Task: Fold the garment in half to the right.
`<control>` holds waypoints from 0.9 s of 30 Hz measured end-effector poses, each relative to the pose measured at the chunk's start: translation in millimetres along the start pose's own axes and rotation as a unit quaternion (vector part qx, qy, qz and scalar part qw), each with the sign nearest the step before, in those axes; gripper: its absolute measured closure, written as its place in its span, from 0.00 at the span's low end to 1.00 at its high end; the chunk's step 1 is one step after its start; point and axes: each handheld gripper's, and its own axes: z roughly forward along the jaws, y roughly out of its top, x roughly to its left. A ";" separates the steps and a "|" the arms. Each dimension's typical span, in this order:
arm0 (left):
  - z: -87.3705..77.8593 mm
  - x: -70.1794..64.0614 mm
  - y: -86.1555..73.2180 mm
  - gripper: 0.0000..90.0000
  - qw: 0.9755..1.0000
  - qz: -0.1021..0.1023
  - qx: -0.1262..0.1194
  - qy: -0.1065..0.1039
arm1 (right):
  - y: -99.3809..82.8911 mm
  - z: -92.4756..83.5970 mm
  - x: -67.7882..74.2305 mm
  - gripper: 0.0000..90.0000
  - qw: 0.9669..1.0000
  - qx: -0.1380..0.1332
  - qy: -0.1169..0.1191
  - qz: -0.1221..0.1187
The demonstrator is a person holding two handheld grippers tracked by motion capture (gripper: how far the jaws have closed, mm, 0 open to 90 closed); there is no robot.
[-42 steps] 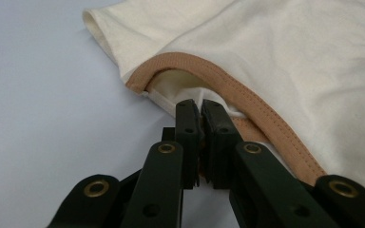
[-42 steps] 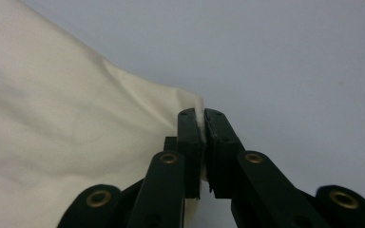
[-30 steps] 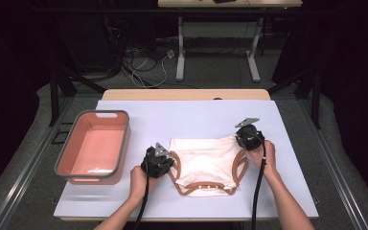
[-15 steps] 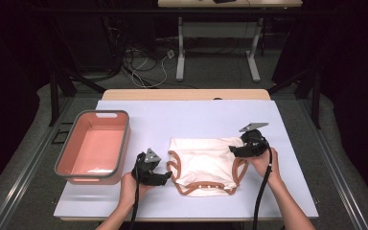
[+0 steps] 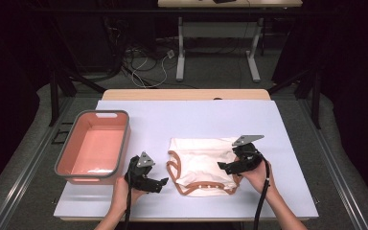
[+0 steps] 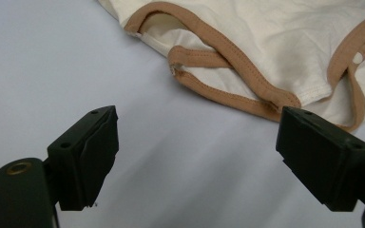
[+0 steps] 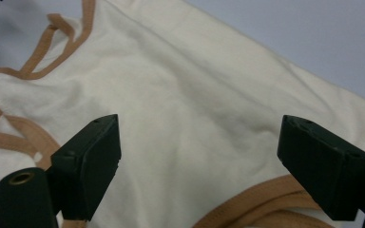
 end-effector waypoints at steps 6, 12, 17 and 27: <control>-5.7 3.0 -0.2 0.12 1.000 -0.007 -0.007 0.009 | 3.7 3.9 23.0 0.18 1.000 -0.005 0.014 -0.024; -9.0 9.3 -1.2 0.11 1.000 -0.017 -0.012 0.015 | 6.9 11.6 47.6 0.21 0.998 0.002 0.033 -0.057; -8.1 10.7 -1.9 0.10 1.000 -0.022 -0.011 0.015 | 9.5 15.8 73.3 0.28 0.995 0.003 0.048 -0.091; -6.8 9.7 -2.5 0.10 1.000 -0.020 -0.007 0.013 | 7.9 30.7 111.3 0.49 0.988 0.018 0.062 -0.141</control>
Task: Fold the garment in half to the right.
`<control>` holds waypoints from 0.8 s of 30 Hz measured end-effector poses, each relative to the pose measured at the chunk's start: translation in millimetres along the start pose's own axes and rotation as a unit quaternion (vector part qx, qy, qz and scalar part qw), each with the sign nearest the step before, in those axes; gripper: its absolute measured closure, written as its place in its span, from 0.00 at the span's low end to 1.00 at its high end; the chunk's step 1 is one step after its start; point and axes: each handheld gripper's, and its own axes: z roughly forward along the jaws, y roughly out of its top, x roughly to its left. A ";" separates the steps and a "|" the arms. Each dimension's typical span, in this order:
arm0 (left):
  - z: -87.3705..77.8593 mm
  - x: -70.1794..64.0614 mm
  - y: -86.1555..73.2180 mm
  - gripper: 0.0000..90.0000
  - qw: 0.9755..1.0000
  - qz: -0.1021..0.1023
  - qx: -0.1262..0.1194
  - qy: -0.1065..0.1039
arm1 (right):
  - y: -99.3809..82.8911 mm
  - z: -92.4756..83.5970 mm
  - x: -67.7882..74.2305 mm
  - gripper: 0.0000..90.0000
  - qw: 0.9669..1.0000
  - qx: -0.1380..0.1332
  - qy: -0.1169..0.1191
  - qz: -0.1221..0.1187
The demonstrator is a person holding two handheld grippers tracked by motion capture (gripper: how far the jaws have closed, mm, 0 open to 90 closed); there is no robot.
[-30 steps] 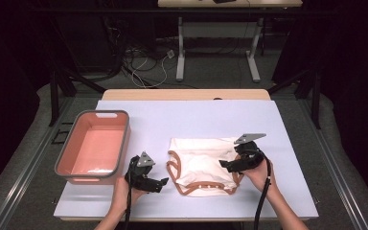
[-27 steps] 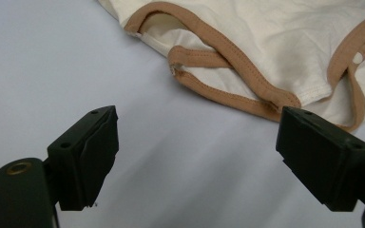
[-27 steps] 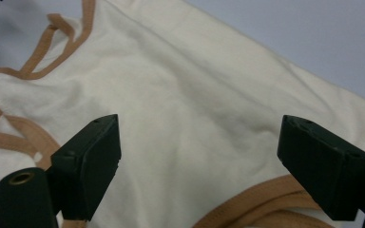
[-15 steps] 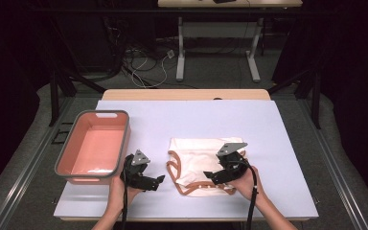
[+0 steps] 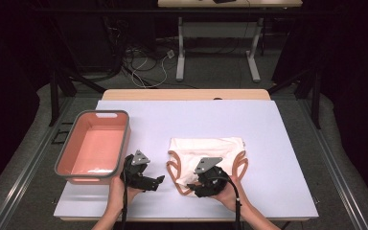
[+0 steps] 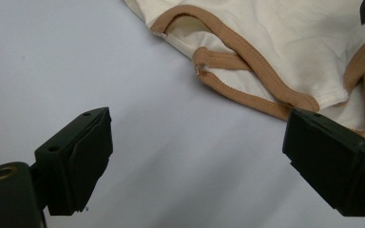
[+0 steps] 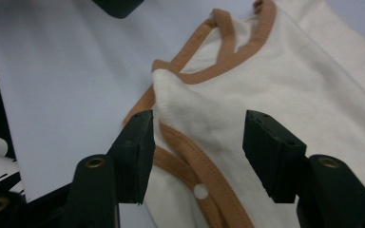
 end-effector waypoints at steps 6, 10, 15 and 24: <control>0.8 0.1 -0.1 0.10 1.000 0.002 0.002 -0.001 | 1.0 9.0 9.2 0.57 1.000 0.008 0.014 -0.008; 1.3 0.7 -0.5 0.11 1.000 0.001 0.003 -0.002 | 5.1 13.4 17.4 0.61 0.999 0.018 0.012 -0.028; 3.4 -0.9 -0.8 0.11 1.000 0.003 0.007 -0.006 | 6.6 25.5 20.2 0.72 0.999 0.030 0.009 -0.034; 3.5 -0.8 -1.0 0.12 1.000 0.007 0.011 -0.007 | 3.3 30.1 16.8 0.96 0.999 0.033 0.008 -0.036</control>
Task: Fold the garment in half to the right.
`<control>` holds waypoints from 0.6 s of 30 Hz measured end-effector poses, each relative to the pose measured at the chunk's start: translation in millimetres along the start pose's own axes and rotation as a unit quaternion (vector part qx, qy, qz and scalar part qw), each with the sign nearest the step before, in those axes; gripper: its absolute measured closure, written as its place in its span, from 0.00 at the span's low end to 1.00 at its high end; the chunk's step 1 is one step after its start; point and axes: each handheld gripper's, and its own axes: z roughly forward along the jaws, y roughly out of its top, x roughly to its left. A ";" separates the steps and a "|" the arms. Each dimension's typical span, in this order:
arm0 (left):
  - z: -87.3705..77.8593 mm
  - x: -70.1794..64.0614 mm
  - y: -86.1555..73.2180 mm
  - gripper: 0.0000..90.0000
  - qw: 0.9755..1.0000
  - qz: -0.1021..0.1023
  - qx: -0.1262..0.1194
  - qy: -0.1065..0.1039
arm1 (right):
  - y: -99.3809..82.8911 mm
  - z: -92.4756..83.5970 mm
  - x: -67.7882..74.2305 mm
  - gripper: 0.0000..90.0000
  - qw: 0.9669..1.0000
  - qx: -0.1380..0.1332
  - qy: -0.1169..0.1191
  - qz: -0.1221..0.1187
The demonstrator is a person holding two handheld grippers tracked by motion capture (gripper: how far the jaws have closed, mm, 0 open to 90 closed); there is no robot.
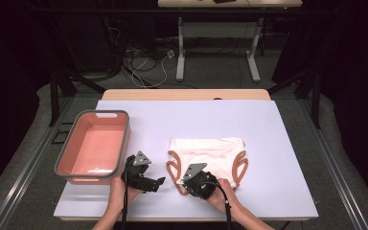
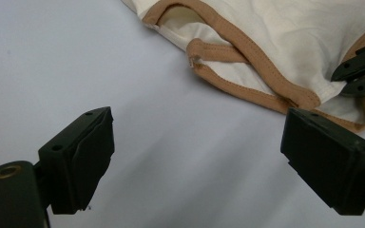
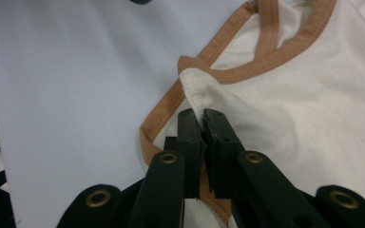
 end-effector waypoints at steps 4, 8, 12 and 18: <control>0.2 -0.5 0.0 0.12 1.000 -0.001 -0.001 0.000 | 2.0 -8.5 0.1 0.96 1.000 -0.011 0.001 0.011; -0.1 -0.6 0.1 0.12 1.000 0.000 -0.002 0.000 | 4.7 -19.0 0.1 0.95 1.000 -0.021 0.000 0.008; 0.5 -0.7 0.2 0.12 1.000 -0.001 -0.001 -0.001 | 3.2 -23.2 1.8 0.95 1.000 -0.016 0.005 0.014; -0.2 -1.6 0.3 0.12 1.000 0.001 0.000 -0.001 | -2.6 -7.8 5.6 0.76 0.999 0.022 0.024 0.005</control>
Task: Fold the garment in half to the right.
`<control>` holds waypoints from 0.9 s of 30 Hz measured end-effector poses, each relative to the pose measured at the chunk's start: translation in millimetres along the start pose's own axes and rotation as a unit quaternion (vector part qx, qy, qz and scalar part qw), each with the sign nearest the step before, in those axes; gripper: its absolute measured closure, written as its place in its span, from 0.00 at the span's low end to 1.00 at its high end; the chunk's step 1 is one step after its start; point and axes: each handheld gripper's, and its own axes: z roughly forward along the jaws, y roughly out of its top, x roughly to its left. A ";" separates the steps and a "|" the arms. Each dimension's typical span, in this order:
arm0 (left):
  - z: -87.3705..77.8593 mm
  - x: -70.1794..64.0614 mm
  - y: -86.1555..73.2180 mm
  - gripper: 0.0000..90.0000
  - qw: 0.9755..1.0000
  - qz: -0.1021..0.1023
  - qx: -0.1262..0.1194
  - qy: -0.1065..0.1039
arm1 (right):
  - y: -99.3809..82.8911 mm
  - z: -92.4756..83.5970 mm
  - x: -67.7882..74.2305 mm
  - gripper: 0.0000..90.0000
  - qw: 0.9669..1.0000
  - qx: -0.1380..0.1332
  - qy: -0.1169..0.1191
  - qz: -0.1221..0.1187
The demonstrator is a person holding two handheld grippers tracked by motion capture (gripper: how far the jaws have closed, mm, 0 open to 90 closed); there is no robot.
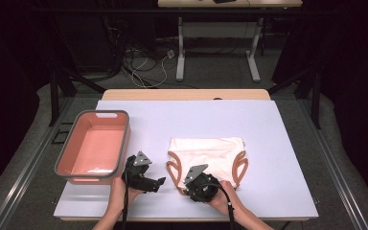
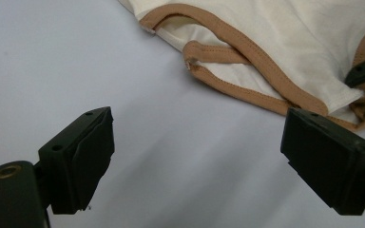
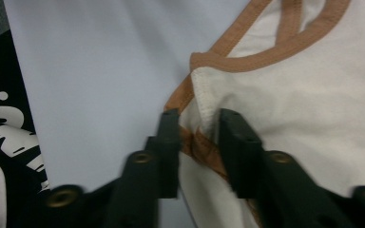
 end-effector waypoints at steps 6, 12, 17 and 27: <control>1.6 0.4 0.1 0.12 1.000 -0.001 0.000 -0.003 | 3.8 6.1 5.8 0.51 1.000 -0.005 -0.005 -0.007; 2.6 -1.1 0.4 0.12 1.000 -0.001 -0.001 -0.004 | 0.2 7.6 4.0 0.56 1.000 -0.011 -0.001 0.006; 0.8 -1.3 -0.5 0.12 1.000 -0.002 -0.004 0.002 | 0.3 8.2 2.8 0.62 1.000 -0.014 -0.002 0.007; 2.6 -3.2 1.5 0.10 1.000 -0.004 -0.007 0.002 | -6.7 7.4 -1.7 0.84 0.999 -0.038 -0.016 0.022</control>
